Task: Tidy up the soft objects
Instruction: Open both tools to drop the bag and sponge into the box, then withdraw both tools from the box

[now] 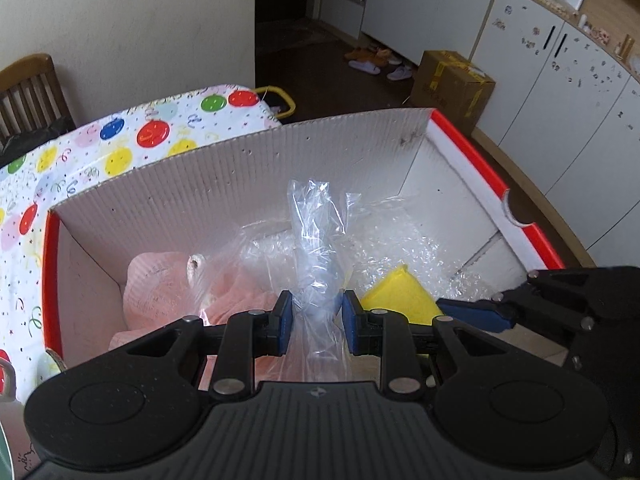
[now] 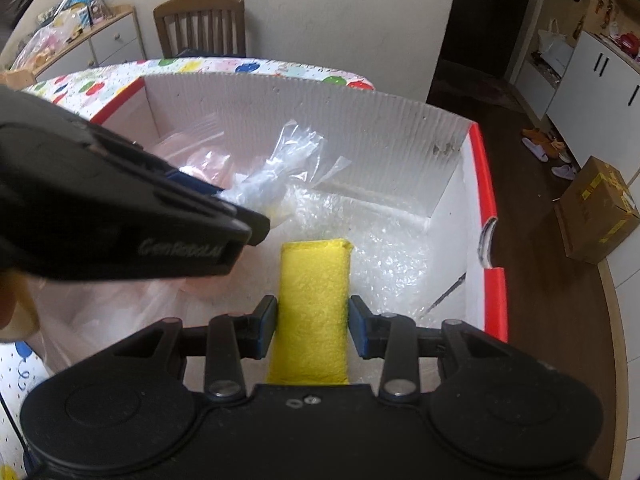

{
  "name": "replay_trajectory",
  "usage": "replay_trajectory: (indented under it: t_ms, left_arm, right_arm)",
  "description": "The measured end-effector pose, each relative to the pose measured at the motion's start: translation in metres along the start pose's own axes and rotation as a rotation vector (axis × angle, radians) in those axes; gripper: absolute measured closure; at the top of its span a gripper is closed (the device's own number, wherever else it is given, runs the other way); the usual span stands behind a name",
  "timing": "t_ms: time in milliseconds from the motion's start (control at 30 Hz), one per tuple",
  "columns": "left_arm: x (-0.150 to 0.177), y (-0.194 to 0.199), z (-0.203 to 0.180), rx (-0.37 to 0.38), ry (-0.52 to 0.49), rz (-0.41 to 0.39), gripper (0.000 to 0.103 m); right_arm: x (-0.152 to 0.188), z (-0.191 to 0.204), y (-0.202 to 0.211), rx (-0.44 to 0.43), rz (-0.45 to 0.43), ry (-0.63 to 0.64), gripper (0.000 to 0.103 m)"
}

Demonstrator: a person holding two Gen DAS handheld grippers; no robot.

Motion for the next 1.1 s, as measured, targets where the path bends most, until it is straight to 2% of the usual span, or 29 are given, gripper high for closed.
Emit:
replay_trajectory:
  t_ms: [233,567,633,700,733,800,967,1100]
  left_arm:
    - [0.001,-0.012,0.002,-0.016,0.008,0.037,0.077]
    - [-0.001,-0.004,0.005,-0.016,0.052,0.008,0.073]
    - [-0.002,-0.001,0.006,-0.010,0.070,-0.002,0.068]
    - [-0.004,0.003,0.006,0.006,0.086,-0.016,0.033]
    - [-0.004,0.005,0.006,0.019,0.093,-0.026,0.029]
    - [-0.006,0.011,0.004,0.030,0.093,-0.056,0.029]
    - [-0.011,0.024,0.000,0.025,0.077,-0.094,0.029]
    - [-0.010,0.037,0.000,0.034,0.071,-0.114,0.027]
  right_arm:
    - [-0.001,0.000,0.001,-0.019,0.001,0.014,0.065]
    - [-0.002,0.000,0.015,-0.055,-0.018,0.020,0.051]
    - [-0.001,0.001,0.019,-0.054,-0.024,0.027,0.048]
    - [-0.002,0.001,0.024,-0.052,-0.034,0.033,0.045]
    - [-0.002,0.001,0.027,-0.054,-0.040,0.035,0.043]
    - [-0.003,0.000,0.033,-0.052,-0.049,0.044,0.040]
    - [-0.007,-0.006,0.047,-0.031,-0.072,0.053,0.039]
    - [-0.011,-0.011,0.059,-0.014,-0.103,0.042,0.029]
Point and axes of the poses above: each gripper's, at about its wrist camera, not at the fingertips, and y roughly against the way its jaws point, z to its left, x to its underside, the point moved 3 cm from there along -y, roughly the way its jaws point, and after that the axes turned 15 degrees about -z, right-handed, at the moved point
